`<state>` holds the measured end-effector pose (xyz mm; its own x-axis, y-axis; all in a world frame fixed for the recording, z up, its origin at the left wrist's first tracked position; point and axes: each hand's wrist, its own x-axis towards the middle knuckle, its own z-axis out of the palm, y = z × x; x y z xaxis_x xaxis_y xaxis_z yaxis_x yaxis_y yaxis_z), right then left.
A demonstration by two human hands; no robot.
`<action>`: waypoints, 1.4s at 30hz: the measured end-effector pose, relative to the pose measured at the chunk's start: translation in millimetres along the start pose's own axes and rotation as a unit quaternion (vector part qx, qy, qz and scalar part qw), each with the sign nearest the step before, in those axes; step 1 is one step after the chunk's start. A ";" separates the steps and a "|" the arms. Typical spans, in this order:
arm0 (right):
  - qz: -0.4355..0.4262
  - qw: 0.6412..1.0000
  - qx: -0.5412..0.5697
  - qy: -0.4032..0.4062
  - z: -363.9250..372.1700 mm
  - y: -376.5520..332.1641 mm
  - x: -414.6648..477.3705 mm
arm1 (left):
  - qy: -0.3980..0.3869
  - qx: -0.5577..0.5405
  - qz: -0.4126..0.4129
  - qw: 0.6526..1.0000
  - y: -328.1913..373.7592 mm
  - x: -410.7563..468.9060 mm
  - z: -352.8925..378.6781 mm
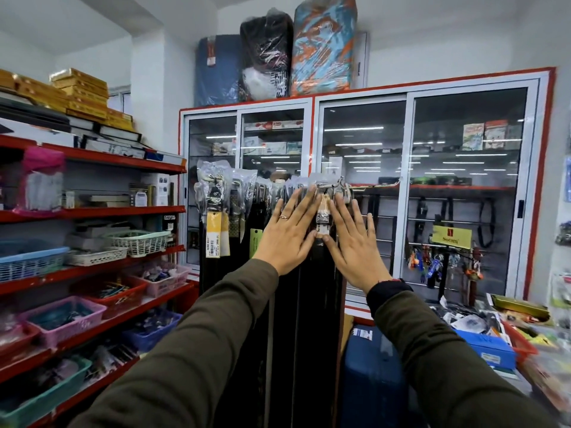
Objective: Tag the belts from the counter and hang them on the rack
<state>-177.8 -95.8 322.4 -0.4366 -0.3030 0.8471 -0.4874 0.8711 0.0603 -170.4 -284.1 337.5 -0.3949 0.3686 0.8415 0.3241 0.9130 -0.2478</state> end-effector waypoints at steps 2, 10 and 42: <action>0.000 1.000 0.009 -0.004 3.9 -0.4 1.4 | -0.005 -0.004 -0.001 1.000 -1.3 -0.1 1.2; 0.046 0.989 0.069 0.124 1.4 -39.0 -12.0 | 0.047 0.025 -0.015 0.998 -8.3 -20.4 -30.7; -0.056 0.998 -0.004 0.006 36.6 -159.2 41.0 | 0.035 0.011 -0.143 0.989 -106.9 -87.5 -49.1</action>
